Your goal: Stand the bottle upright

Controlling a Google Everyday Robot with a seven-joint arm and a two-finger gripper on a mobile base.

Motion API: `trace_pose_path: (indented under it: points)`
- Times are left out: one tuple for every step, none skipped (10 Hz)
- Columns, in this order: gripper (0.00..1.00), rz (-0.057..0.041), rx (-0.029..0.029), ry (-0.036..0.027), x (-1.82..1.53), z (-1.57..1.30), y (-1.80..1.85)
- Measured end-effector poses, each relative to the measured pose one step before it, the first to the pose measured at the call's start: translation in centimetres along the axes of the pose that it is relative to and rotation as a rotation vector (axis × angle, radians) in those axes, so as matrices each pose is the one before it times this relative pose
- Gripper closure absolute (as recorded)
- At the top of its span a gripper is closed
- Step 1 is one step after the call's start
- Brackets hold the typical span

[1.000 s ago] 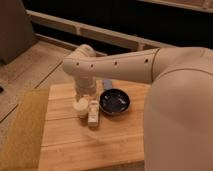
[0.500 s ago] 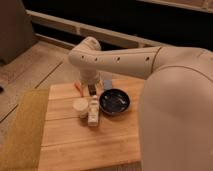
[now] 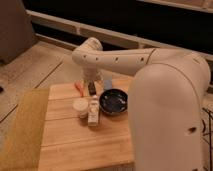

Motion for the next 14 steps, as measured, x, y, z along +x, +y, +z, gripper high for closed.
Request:
trace_pose_path:
  points:
    - [0.35,-0.01940,-0.00217,0.01582,-0.192,1.028,0.273]
    - [0.35,-0.02206,-0.00322,0.01559,-0.033,0.669,0.393]
    - [0.35,-0.01296,-0.00247,0.00578,-0.059,0.282,0.411]
    - [0.35,0.00043,-0.00121,0.00059,0.004,-0.021,0.005]
    - [0.35,0.00201,0.00326,0.00322,0.095,0.004,-0.214]
    - [0.35,-0.00034,-0.00024,-0.00033,0.014,0.012,-0.055]
    - [0.35,-0.00934,-0.00001,0.00170,0.110,0.084,0.116]
    - [0.35,-0.01712,0.00937,0.01139,0.383,0.575,0.055]
    - [0.35,-0.01559,0.01648,0.00085,0.002,0.579,-0.171]
    - [0.35,-0.00689,0.01608,-0.00236,-0.297,0.886,-0.489]
    - [0.35,-0.00388,0.00663,-0.00087,-0.207,0.629,-0.238]
    - [0.35,-0.00493,0.00473,-0.00397,-0.355,0.630,-0.160]
    - [0.35,-0.00395,-0.00092,-0.00357,-0.264,0.425,0.033]
    - [0.35,-0.00062,-0.01216,-0.00660,-0.514,0.611,0.151]
